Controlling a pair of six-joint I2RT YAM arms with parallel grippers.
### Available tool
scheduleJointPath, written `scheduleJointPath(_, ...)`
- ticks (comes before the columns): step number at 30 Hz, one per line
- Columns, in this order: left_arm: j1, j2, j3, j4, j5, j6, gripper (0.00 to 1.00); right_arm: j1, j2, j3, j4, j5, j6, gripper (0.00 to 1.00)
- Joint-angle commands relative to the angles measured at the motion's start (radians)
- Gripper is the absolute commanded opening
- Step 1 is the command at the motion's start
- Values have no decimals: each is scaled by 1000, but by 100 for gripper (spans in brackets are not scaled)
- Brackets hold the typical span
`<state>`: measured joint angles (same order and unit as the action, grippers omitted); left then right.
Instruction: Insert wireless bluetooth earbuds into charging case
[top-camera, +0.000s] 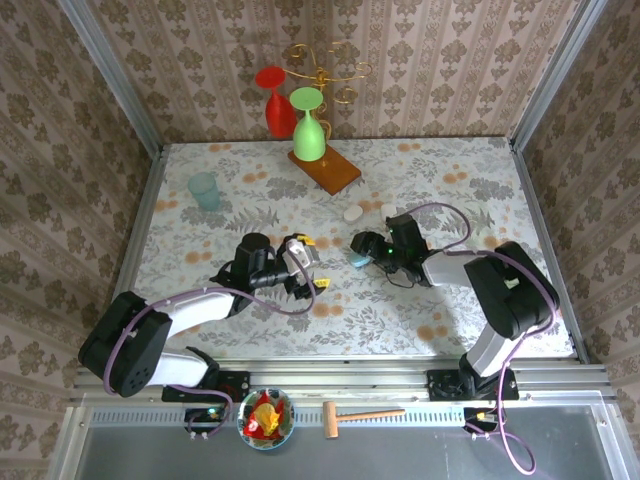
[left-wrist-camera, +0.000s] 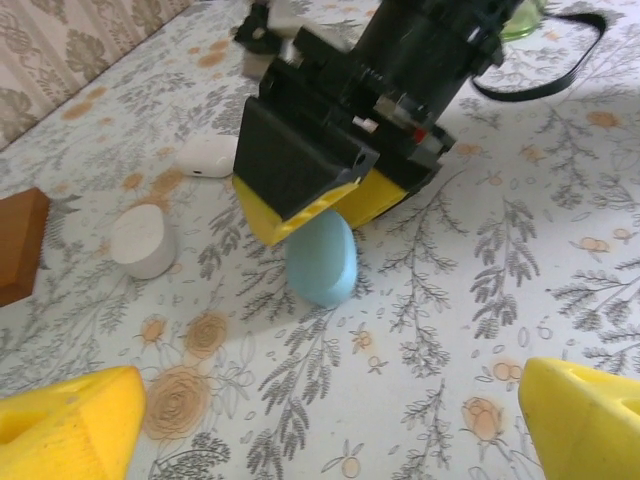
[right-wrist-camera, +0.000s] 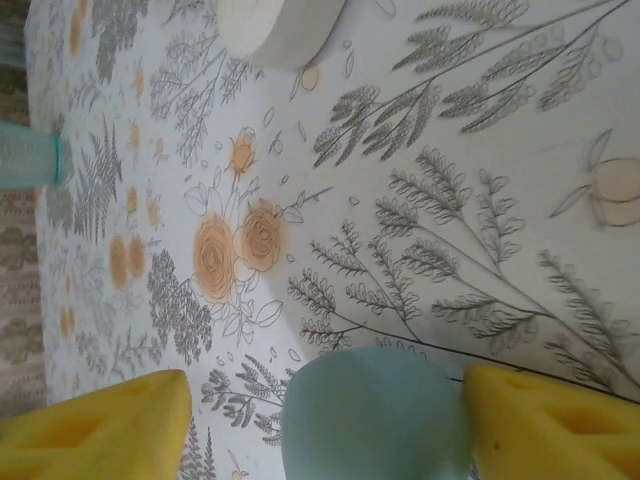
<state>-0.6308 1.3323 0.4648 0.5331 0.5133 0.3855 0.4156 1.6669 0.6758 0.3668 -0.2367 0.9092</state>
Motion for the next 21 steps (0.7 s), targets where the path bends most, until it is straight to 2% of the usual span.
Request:
scheduleJointPath(1,27,-26,-18,85,-97,-49,97,-19,-91,-10,-187,178,-102,86)
scheduleJointPath(4,69,-49,-40,130,-239,-116,97,-23,-197,4,-297,309,-222,94)
scheduleJointPath(6,89,-81,-54,138,-401,-158,97,-24,-267,14,-353,394,-338,98)
scheduleJointPath(8,119,-113,-68,135,-541,-209,97,-26,-352,14,-385,484,-437,99)
scheduleJointPath(9,147,-130,-85,157,-578,-251,97,-28,-388,5,-378,522,-490,99)
scheduleJointPath(12,214,-172,-114,185,-626,-307,95,-41,-468,-25,-331,616,-666,99)
scheduleJointPath(15,219,-216,-96,101,-687,-248,97,-76,-502,-62,-257,685,-789,100)
scheduleJointPath(21,307,-188,-104,102,-696,-190,98,-221,-444,-206,49,630,-878,100)
